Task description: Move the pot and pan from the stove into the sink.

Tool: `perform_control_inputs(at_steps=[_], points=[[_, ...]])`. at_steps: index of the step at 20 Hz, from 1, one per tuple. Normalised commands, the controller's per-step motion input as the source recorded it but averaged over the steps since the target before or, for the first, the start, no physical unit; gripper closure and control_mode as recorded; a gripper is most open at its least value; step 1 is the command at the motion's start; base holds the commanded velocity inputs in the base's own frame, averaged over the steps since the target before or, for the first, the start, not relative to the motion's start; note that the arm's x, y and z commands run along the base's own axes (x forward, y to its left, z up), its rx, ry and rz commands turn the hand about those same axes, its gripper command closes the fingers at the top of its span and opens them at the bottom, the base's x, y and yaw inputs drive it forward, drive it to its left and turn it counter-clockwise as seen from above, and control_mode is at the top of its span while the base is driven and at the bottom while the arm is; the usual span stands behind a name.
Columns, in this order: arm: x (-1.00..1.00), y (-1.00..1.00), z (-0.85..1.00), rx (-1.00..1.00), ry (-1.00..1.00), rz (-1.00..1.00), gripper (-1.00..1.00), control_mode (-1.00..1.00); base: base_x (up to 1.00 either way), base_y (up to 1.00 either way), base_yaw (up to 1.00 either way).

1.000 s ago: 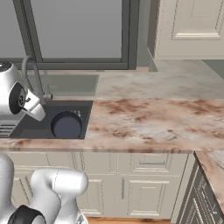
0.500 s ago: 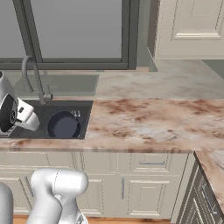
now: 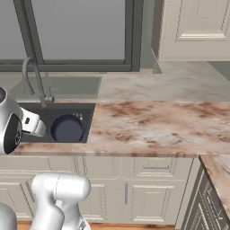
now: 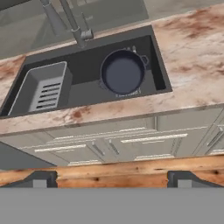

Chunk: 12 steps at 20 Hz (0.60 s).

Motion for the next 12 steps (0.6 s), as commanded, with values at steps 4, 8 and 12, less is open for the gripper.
perform_control_inputs(at_steps=[4,8,12], points=[[0.0,0.0,0.0,0.0,0.0,0.0,-1.0,1.0,-0.09,0.0,0.02],[0.0,0.0,0.0,0.0,0.0,0.0,-1.0,1.0,-0.37,0.0,0.31],[0.0,0.0,0.0,0.0,0.0,0.0,-1.0,1.0,-0.26,0.0,0.42]])
